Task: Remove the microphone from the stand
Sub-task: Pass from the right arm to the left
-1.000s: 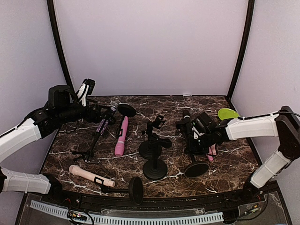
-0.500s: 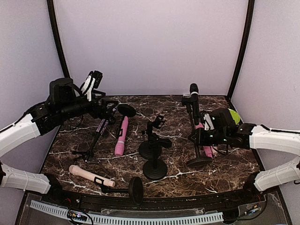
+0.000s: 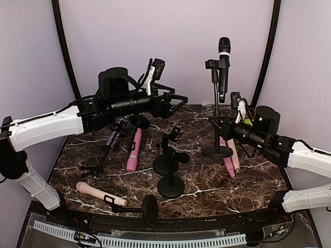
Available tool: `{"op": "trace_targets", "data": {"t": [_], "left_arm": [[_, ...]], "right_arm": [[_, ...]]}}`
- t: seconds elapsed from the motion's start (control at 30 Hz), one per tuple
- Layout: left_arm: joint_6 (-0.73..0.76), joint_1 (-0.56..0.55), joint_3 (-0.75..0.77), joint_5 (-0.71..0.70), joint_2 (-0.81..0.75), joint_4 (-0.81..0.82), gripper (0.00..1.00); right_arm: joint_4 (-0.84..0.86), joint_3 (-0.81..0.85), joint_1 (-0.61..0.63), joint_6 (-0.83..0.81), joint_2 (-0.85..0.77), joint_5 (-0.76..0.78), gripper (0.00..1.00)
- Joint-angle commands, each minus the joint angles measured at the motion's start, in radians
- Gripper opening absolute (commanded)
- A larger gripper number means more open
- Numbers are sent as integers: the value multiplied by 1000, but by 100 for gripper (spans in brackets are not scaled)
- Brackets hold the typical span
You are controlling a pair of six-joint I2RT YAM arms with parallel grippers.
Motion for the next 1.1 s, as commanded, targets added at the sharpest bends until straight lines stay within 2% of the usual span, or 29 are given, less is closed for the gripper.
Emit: {"op": "trace_targets", "data": {"t": [0.0,0.27,0.43,0.53,0.6,0.67,0.73,1.0,1.07], "left_arm": [[-101,-46,100,74,103,135,83],[-164,-79,286,144,304,166,83],[-190,-79,335,155,371,176,83],[-194,-80,359,158,390,181,78],[-197,-81,367,162,398,185,66],[-202,-81,367,166,403,191,44],[-209,-81,365,171,407,195,34],[-239,-81,363,236,416,237,1],[-234,-81,360,238,413,235,0]], "right_arm": [[245,67,11,-73,-31,-54,0],[332,47,22,-62,-29,-135,0],[327,38,31,-71,-31,-156,0],[311,36,34,-80,-28,-170,0],[298,36,37,-85,-26,-171,0],[290,31,37,-87,-29,-163,0],[279,29,38,-90,-30,-156,0],[240,4,37,-91,-28,-111,0],[235,-7,37,-84,-38,-99,9]]}}
